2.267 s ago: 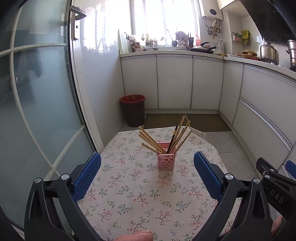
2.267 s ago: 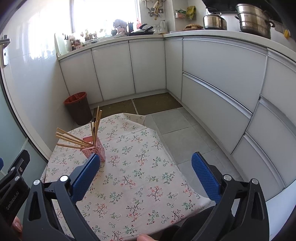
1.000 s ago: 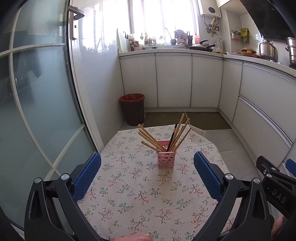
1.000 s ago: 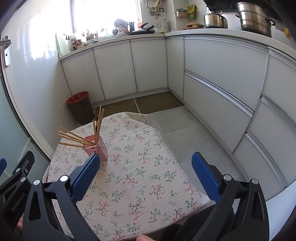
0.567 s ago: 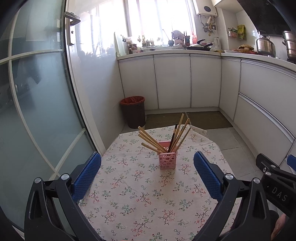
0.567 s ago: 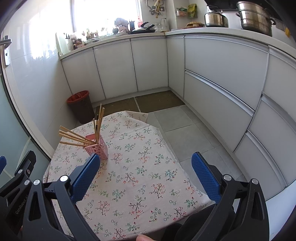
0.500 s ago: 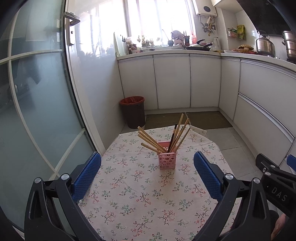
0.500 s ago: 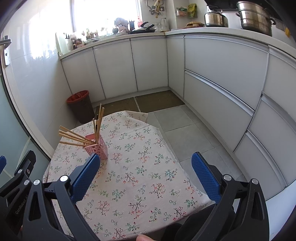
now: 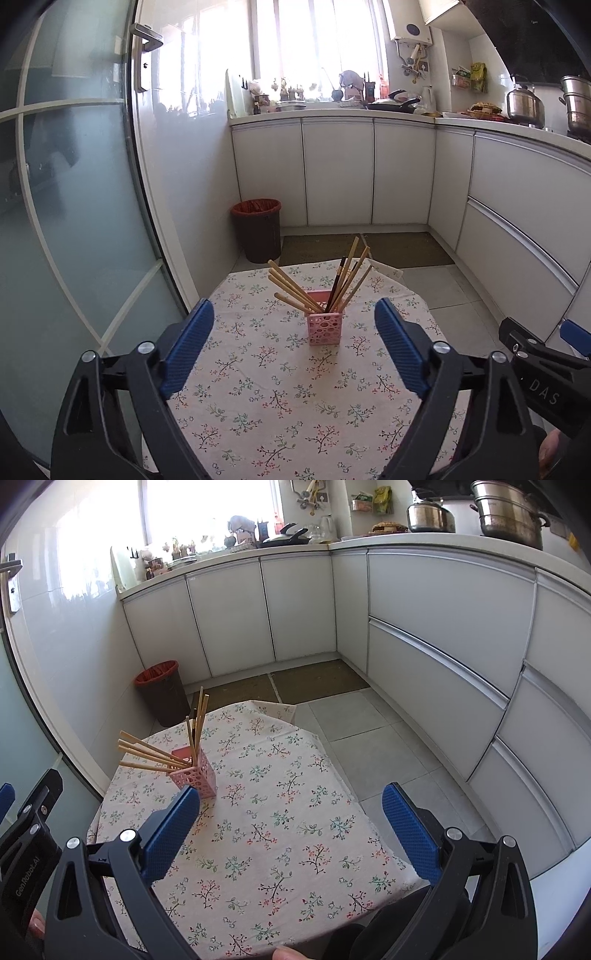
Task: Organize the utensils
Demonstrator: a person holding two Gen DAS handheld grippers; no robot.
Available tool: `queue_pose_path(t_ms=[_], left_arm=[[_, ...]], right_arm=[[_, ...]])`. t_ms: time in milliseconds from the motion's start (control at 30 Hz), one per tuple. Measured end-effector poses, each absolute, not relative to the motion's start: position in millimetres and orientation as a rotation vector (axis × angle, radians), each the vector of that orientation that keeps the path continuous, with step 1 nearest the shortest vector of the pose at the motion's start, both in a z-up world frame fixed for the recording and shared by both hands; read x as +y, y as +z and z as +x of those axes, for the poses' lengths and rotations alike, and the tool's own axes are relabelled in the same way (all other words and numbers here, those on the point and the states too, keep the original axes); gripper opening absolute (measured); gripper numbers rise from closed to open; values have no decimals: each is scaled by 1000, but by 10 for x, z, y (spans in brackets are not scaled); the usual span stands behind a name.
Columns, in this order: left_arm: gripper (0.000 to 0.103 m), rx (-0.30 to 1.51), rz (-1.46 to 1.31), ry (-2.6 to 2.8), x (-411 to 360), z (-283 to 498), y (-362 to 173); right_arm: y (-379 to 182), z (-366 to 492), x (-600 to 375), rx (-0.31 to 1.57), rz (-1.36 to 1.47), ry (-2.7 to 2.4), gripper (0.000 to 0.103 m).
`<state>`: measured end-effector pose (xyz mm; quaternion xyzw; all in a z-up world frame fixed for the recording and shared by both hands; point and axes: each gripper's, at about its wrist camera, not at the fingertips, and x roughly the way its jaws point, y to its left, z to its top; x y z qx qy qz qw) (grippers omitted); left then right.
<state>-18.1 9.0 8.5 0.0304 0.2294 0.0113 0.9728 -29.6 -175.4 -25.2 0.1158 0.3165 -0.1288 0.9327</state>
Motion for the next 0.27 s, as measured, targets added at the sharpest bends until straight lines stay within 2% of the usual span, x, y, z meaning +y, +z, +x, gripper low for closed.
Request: queue_pose_path(t_ms=[33,267], left_arm=[[96,462,54,24,100,-185,98],[96,486,37,26,115,-170,78]], right_arm=[[-252,-294,-1753,648,238,-262,96],[-240,-300,-1725,642,238,-260,96]])
